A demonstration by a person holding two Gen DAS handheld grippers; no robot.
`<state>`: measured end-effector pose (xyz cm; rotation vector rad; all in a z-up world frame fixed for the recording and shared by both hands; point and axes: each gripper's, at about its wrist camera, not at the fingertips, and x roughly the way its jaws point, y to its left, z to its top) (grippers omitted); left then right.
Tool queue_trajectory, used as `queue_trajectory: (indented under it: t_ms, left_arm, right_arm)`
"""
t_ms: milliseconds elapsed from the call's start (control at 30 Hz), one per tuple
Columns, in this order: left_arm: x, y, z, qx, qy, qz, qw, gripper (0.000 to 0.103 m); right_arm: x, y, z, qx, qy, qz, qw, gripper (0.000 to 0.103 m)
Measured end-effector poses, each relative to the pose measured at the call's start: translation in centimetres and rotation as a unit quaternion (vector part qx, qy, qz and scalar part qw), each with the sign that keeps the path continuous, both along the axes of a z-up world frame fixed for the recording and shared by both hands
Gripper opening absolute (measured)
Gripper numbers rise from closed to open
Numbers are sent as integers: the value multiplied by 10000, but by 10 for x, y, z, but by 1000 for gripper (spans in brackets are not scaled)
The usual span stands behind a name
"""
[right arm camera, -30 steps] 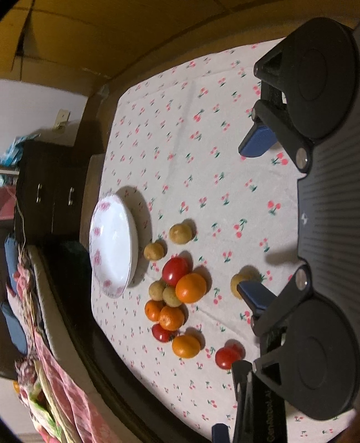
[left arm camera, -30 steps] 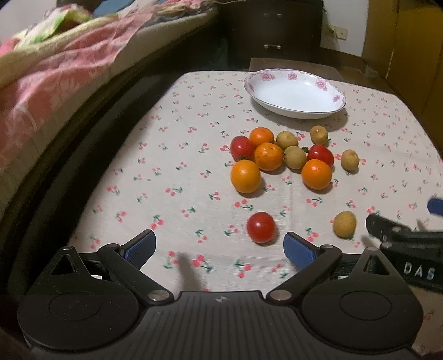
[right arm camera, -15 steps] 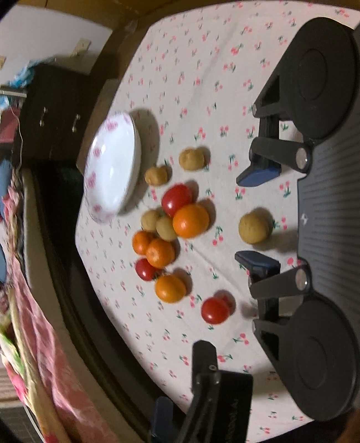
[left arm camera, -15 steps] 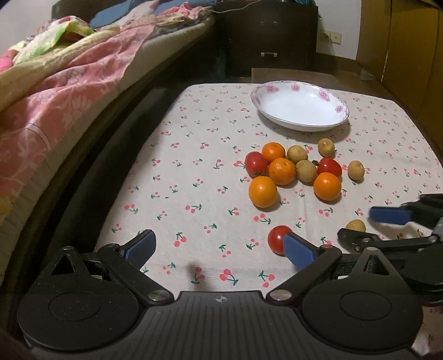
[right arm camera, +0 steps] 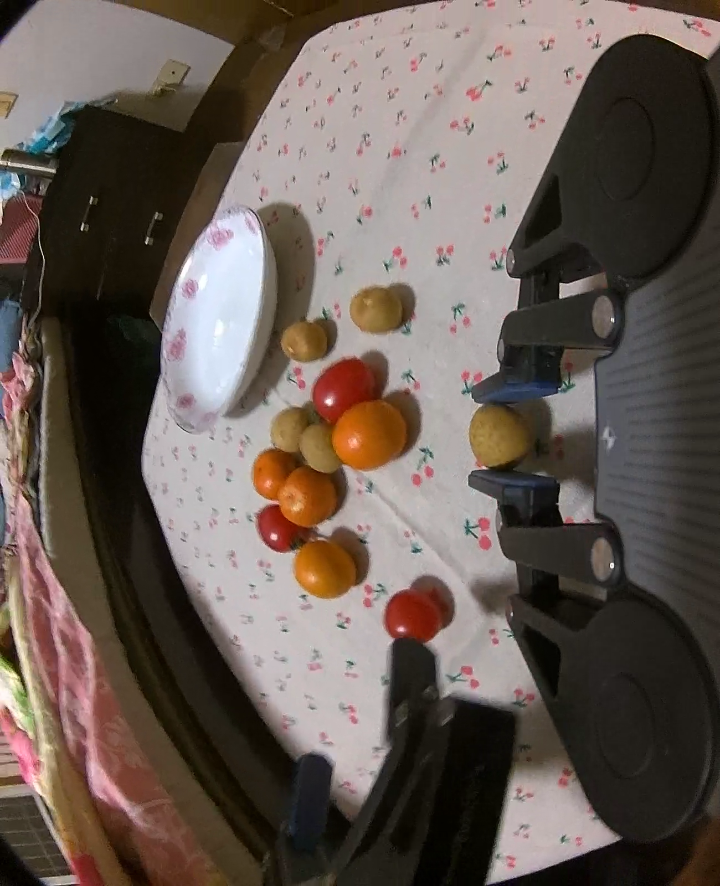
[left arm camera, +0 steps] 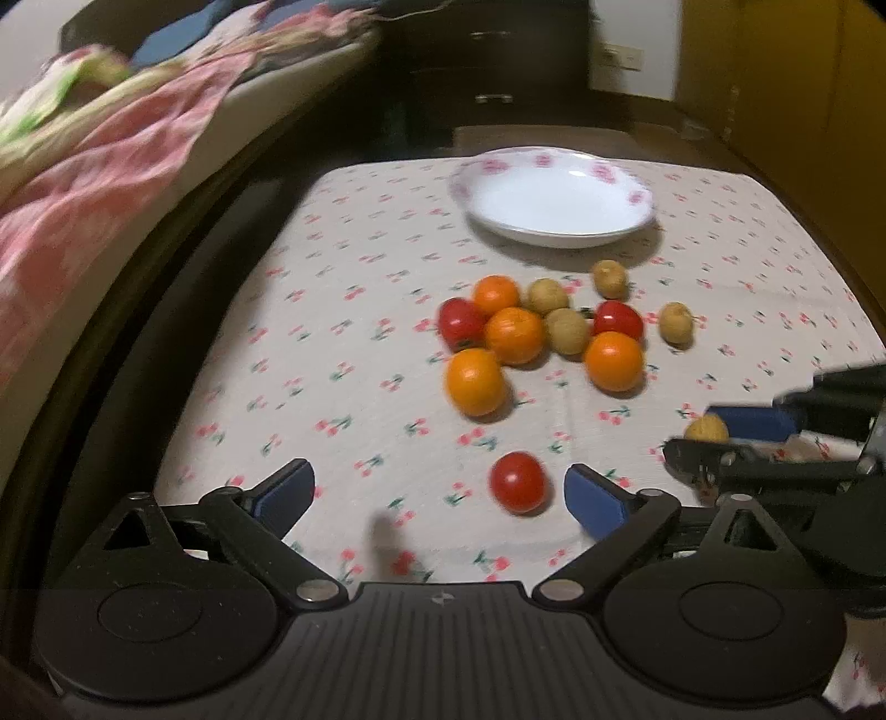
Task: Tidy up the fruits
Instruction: 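Grasp the brown round fruit with the right tool while the left tool grasps a red tomato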
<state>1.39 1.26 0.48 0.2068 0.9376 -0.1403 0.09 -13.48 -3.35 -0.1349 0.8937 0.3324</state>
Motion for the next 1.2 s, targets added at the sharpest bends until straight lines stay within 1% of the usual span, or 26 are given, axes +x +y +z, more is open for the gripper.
queue_trajectory:
  t_ms: [100,133,167,267,433,567,633,700,800,833,933,1000,1100,1200]
  left_arm:
    - [8,-7,-4,-36,9,-192,9998,93]
    - [11,-8,-5,-75,7,-221,9997,89]
    - [13,-8,-7,-128,-8,-223,9997,85]
    - [17,-7,-12,-268,52,-213,9994,80]
    - [14,-13,-20,-154,67,-313,9994,74]
    - [17,-13,-25,-201,216,-284,9992,60]
    - [18,-12,-28,-279,327,-308,9986,56]
    - [16,-13,-28,-308,286,-316,9986,54]
    - [17,-13,-27,-414,268,-288,9984,43]
    - [18,-12,-26,-441,269,-276,9983,36]
    - [20,-13,-26,-491,300,-287,9979,34]
    - [17,-14,-25,-451,287,-323,9980,34]
    - [14,-14,-21,-459,183,-313,9983,34]
    - [14,-14,-12,-576,39,-311,9978,34]
  right_arm:
    - [1,-7,8,-33,-98,-97,9999,38]
    - [1,-10,10,-29,-91,-152,9998,38]
    - [2,-13,11,-26,-84,-195,9998,38]
    - [1,-24,14,22,-57,-303,9995,38]
    - [2,-34,20,169,-68,-456,9988,38]
    - [1,-36,21,237,-89,-464,9986,38]
    - [0,-36,22,255,-92,-466,9985,38]
    - [0,-38,23,280,-105,-489,9984,38]
    - [0,-40,25,332,-123,-511,9981,38]
    - [0,-39,25,334,-127,-508,9981,38]
    - [0,-38,26,335,-139,-487,9982,38]
    - [-1,-39,28,340,-167,-492,9981,38]
    - [-1,-41,30,365,-205,-539,9977,38]
    - [0,-42,31,382,-214,-574,9974,38]
